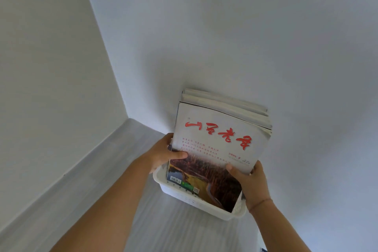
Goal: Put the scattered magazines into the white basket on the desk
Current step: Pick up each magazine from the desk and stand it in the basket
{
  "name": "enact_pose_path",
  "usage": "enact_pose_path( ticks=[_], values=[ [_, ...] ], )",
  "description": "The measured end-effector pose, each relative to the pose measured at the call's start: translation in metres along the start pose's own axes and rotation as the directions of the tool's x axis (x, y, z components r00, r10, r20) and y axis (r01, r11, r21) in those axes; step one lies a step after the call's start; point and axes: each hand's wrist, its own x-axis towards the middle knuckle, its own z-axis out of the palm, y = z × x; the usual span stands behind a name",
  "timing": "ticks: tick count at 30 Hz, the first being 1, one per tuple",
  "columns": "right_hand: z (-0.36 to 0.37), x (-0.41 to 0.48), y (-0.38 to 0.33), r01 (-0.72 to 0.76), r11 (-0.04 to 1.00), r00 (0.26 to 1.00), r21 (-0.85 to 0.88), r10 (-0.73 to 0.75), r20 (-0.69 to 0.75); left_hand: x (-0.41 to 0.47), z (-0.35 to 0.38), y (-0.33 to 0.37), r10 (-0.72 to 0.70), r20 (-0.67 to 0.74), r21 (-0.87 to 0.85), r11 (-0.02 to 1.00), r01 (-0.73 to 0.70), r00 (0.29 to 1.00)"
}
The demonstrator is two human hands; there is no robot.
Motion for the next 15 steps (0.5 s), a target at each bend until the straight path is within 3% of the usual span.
enact_pose_path(
  ticks=[10,15],
  values=[
    [0.008,0.032,-0.002,0.006,1.0,0.999,-0.004,-0.006,-0.036,0.037,-0.005,0.019,-0.03,0.165,-0.01,0.999,0.032,0.986],
    [0.003,0.038,-0.003,-0.02,0.999,1.0,0.044,0.02,-0.001,0.04,-0.002,0.015,-0.031,0.127,0.008,1.0,0.031,0.991]
  ],
)
